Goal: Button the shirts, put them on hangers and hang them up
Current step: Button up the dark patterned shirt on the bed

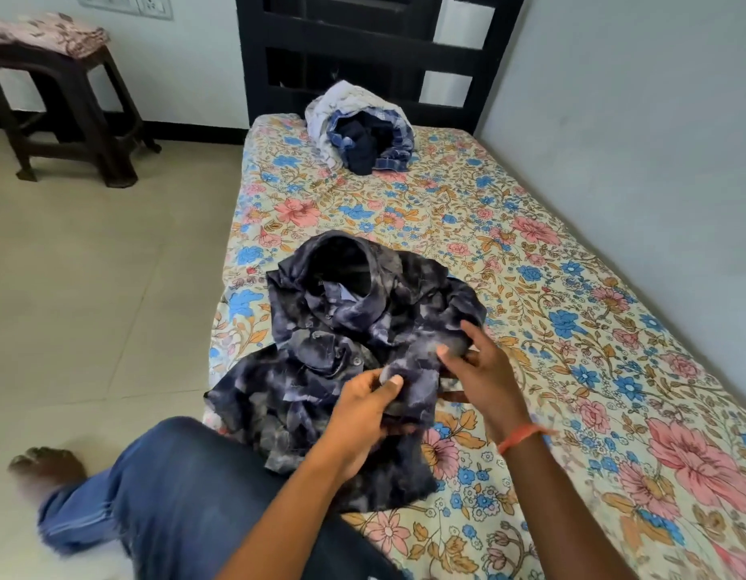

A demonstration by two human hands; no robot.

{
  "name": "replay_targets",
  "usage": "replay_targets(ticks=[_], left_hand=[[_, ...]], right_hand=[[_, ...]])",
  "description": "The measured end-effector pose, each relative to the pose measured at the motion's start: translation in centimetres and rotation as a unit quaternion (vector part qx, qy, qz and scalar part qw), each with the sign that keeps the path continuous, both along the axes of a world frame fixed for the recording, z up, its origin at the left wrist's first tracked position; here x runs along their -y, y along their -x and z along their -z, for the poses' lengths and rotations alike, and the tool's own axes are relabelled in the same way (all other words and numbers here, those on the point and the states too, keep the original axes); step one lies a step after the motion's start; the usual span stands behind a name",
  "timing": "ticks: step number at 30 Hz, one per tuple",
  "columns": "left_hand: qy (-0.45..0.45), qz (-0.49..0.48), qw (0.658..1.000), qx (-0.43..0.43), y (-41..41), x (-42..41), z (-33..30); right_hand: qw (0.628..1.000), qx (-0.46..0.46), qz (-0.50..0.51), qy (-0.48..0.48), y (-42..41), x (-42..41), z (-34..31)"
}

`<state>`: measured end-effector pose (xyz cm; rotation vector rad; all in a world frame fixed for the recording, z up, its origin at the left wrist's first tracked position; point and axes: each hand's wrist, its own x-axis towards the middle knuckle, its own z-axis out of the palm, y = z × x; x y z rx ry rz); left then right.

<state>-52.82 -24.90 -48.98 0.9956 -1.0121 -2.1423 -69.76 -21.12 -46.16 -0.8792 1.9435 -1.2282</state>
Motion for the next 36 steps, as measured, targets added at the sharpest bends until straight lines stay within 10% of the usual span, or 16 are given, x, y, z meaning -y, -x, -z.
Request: replay_targets(ticks=[5,9,21,29,36], left_hand=[[-0.115,-0.015,0.990,-0.083,-2.4,0.0,0.8],[-0.152,0.047,0.978,-0.134,-3.9,-0.3,-0.1],[0.158,-0.067,0.985,-0.032,-6.1,-0.9,-0.7],[0.140,-0.131,0.981,-0.009,-5.5,-1.0,0.1],[0.168,-0.184,0.965,0.076,-5.3,-0.5,1.3]], right_hand=[[0.980,-0.179,-0.074,0.055,-2.9,-2.9,0.5],[0.872,-0.435,-0.213,0.074,-4.3,-3.0,-0.9],[0.969,-0.094,-0.223,0.044,-5.7,0.7,-3.3],[0.982,0.137,-0.131,0.023,-5.8,-0.3,-1.9],[0.935,-0.236,-0.130,0.232,-6.9,-1.5,-0.3]])
